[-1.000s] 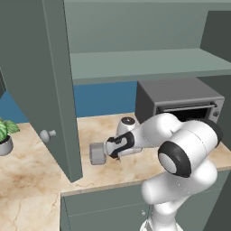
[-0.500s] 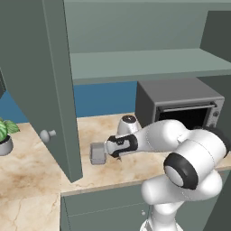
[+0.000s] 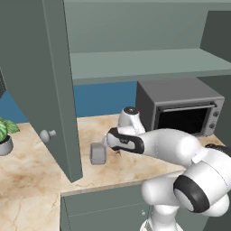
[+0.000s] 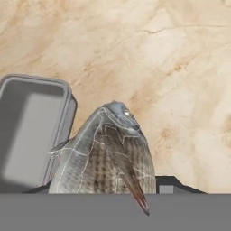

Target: Retrieve the tupperware from the cabinet, then place the raw meat into the tupperware to avoid contamination.

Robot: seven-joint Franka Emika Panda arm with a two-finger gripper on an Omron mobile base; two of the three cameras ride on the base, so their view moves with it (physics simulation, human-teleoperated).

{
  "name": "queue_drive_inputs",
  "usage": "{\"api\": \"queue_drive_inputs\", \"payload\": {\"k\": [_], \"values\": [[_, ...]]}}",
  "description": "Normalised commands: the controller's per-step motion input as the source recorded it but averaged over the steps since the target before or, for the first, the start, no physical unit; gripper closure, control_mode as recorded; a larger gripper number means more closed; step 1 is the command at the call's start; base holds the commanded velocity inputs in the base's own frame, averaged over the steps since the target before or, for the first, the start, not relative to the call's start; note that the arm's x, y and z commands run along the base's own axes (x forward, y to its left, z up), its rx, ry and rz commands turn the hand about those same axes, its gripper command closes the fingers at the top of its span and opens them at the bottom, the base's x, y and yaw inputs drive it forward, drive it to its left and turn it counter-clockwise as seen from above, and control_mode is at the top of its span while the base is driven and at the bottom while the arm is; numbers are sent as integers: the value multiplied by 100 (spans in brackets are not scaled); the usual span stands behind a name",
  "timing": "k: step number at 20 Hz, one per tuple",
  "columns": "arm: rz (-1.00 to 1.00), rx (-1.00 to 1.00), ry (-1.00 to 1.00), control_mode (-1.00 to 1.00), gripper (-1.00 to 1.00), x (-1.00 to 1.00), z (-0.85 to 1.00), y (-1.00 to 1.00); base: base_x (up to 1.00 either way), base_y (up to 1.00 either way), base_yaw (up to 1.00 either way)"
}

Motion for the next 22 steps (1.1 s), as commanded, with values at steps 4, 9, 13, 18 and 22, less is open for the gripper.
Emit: {"api": "queue_drive_inputs", "payload": {"k": [4,9,13,18,22], "values": [[-6,1,0,-100,100,0,44,38,0,0,0],[-9,0,0,-100,100,3,18,56,0,0,0],[-5,0,5,-100,100,7,0,57,0,0,0],[-2,0,2,-100,100,8,-13,23,0,0,0],[0,0,0,-100,100,4,-12,0,0,0,0]]}}
